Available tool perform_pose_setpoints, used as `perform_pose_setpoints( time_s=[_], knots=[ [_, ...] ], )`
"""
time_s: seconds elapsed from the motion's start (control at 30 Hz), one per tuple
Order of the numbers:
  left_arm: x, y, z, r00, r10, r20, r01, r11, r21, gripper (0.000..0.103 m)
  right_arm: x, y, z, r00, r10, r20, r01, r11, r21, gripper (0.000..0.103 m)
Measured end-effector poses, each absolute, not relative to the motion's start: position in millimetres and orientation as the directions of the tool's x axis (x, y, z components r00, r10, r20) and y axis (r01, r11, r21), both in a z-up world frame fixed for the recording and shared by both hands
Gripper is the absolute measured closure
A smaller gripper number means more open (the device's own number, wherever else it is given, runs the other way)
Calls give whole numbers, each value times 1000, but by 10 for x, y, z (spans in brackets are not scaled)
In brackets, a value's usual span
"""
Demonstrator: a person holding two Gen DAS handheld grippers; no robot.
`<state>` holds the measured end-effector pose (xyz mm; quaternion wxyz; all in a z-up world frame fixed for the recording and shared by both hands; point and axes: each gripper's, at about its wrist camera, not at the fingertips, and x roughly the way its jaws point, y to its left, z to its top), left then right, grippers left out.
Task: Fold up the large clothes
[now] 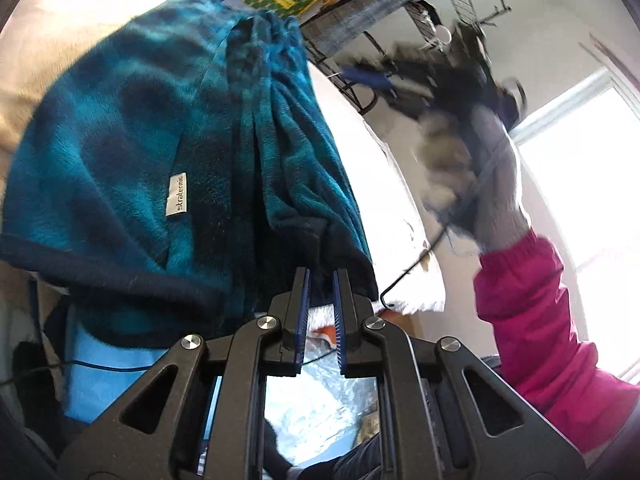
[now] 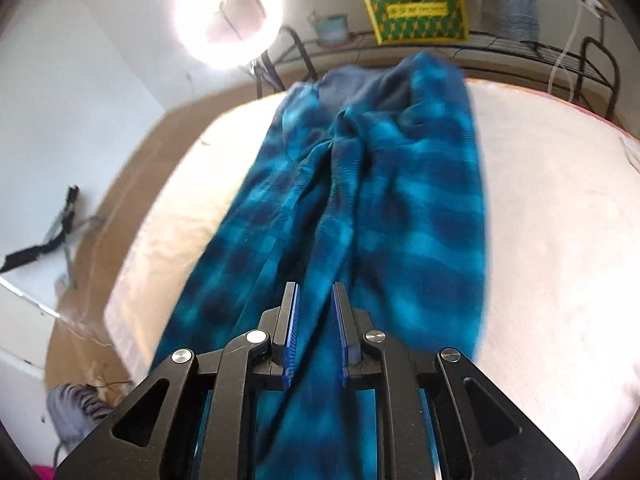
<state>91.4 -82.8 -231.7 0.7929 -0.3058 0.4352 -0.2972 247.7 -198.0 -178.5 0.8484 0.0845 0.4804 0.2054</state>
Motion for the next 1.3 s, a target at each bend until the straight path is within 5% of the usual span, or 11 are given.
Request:
perform_pose_setpoints(
  time_s=[0.1, 0.17, 0.23, 0.33, 0.53, 0.6, 0.7, 1.0, 1.03, 1.1, 1.3],
  knots=[
    [830, -778, -2226, 445, -729, -520, 228, 654, -721, 95, 2016, -2216, -1765, 471, 435, -767, -266, 900, 346, 89],
    [810, -735, -2136, 460, -716, -524, 236, 668, -705, 86, 1654, -2316, -1851, 458, 447, -768, -267, 894, 360, 89],
    [863, -713, -2078, 481, -707, -519, 235, 674, -700, 57, 1370, -2349, -1958, 441, 467, -766, -276, 883, 379, 89],
    [1026, -756, -2020, 503, -685, -527, 218, 691, -689, 53, 1090, -2341, -2096, 414, 462, -784, -271, 885, 378, 89],
    [1336, -1103, -2113, 479, -614, -627, 226, 776, -589, 57, 891, -2275, -2136, 427, 370, -825, -288, 920, 264, 87],
    [1370, -1215, -2193, 460, -598, -657, 257, 797, -546, 91, 894, -2345, -2155, 448, 353, -821, -258, 931, 259, 63],
    [1343, -1188, -2265, 466, -592, -658, 263, 803, -535, 92, 904, -2449, -2249, 461, 305, -833, -200, 951, 238, 44],
    [1194, -913, -2401, 470, -593, -654, 191, 792, -580, 94, 978, -2493, -2664, 280, 478, -833, -155, 878, 452, 44],
    [1184, -917, -2368, 470, -602, -645, 196, 784, -589, 94, 992, -2502, -2683, 270, 497, -825, -146, 868, 475, 44],
    [1134, -935, -2239, 481, -615, -625, 222, 775, -591, 94, 999, -2515, -2673, 240, 555, -796, -141, 831, 538, 88],
    [1063, -981, -2224, 482, -583, -654, 255, 808, -532, 94, 845, -2537, -2383, 305, 568, -764, -199, 823, 532, 94]
  ],
)
